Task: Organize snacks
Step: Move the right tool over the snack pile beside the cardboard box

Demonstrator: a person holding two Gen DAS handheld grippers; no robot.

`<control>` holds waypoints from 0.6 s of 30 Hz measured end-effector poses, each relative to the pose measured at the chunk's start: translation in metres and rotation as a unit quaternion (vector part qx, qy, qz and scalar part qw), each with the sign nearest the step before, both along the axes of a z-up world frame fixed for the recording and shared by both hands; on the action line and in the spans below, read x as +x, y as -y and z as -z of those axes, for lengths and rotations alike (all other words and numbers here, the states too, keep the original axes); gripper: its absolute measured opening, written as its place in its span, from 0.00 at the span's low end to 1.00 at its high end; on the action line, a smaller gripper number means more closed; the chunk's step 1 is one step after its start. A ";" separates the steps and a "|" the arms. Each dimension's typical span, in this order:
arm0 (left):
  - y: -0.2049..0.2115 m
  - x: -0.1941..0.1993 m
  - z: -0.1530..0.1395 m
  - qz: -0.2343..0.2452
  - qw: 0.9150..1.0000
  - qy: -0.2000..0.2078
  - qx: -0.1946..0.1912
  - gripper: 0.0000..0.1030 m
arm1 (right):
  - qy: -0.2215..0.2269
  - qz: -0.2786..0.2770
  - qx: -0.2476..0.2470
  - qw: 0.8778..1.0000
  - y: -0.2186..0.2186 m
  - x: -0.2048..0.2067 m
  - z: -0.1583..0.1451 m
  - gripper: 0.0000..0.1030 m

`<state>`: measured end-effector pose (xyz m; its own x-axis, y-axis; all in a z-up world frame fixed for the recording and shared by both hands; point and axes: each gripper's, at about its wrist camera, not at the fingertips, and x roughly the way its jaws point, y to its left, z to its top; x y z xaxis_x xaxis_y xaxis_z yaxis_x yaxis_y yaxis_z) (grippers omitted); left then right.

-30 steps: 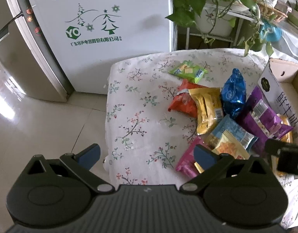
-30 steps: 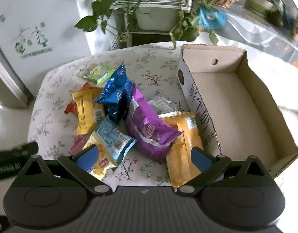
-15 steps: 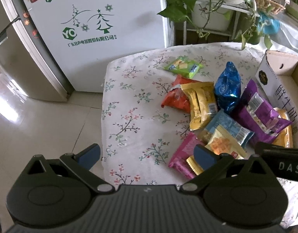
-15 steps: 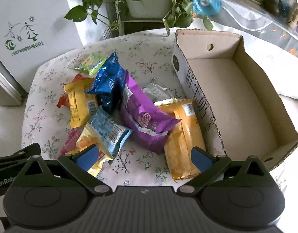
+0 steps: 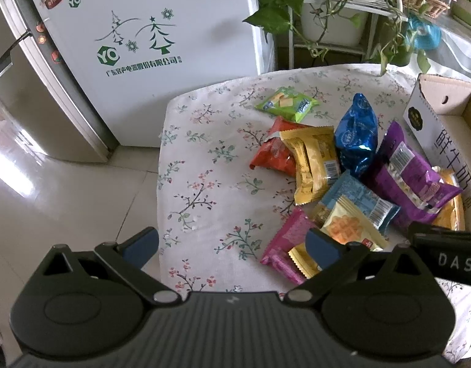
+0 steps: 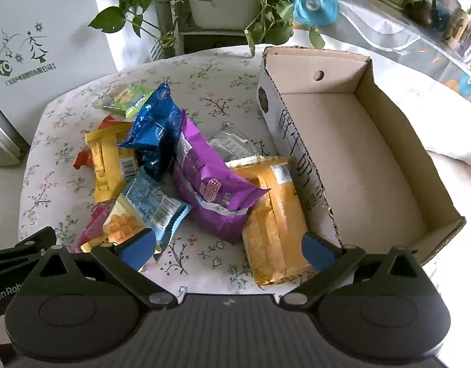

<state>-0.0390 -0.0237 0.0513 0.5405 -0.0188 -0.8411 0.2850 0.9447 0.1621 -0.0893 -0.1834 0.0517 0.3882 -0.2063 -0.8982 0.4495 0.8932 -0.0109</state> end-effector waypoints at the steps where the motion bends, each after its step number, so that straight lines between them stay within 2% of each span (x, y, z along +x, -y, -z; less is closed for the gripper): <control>1: 0.000 0.000 0.000 -0.001 1.000 -0.001 0.000 0.98 | 0.000 0.000 -0.003 1.000 0.000 0.000 0.000 1.00; 18: 0.004 0.001 0.002 -0.004 1.000 0.000 -0.001 0.97 | 0.000 0.002 -0.015 1.000 0.002 0.000 -0.001 1.00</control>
